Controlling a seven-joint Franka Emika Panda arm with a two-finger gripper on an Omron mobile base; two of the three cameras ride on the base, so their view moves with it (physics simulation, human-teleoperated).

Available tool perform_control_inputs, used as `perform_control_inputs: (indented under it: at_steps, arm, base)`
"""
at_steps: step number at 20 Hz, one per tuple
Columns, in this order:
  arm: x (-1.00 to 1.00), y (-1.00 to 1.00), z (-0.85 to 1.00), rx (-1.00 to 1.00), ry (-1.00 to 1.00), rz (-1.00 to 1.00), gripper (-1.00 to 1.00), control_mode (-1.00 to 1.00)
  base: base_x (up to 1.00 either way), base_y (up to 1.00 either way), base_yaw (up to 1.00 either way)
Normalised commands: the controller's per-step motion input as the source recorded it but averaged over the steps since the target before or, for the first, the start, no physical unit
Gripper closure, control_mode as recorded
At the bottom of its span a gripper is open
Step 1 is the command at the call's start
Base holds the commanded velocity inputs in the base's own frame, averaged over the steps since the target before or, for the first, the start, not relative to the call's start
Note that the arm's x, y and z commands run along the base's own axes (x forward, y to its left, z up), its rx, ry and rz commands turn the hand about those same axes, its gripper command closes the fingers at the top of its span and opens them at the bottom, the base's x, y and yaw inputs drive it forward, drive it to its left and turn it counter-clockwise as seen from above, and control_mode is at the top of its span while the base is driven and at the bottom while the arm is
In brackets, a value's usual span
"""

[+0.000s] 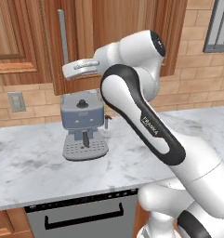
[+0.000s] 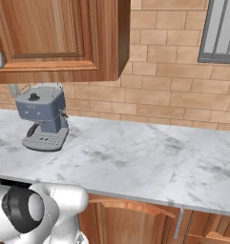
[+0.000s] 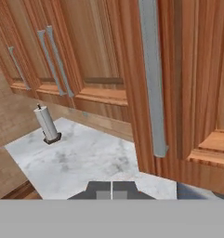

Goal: Open the cabinet, pick the kettle from the cabinet, and place it in the sink.

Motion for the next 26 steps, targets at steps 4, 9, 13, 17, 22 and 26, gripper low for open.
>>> perform_control_inputs:
  at_steps: [4, 9, 13, 17, 22, 26]
  arm:
    - [-0.35, 0.12, 0.07, 0.04, 0.1, 0.03, 1.0, -1.0]
    - [-0.12, 0.38, -0.01, 0.0, 0.13, -0.01, -1.0, -1.0]
    - [0.0, 0.45, -0.12, 0.0, 0.18, -0.18, -1.0, -1.0]
    - [0.0, 0.34, -0.12, 0.04, 0.22, -0.23, -1.0, -1.0]
    - [-0.05, 0.26, -0.17, 0.14, 0.18, -0.26, -1.0, -1.0]
    - [-0.02, 0.22, -0.27, 0.14, 0.11, -0.38, -1.0, -1.0]
  base:
    - [0.0, 0.0, 0.0]
    - [0.0, 0.0, 0.0]
    - [0.0, 0.0, 0.0]
    - [0.0, 0.0, 0.0]
    - [0.0, 0.0, 0.0]
    - [0.0, 0.0, 0.0]
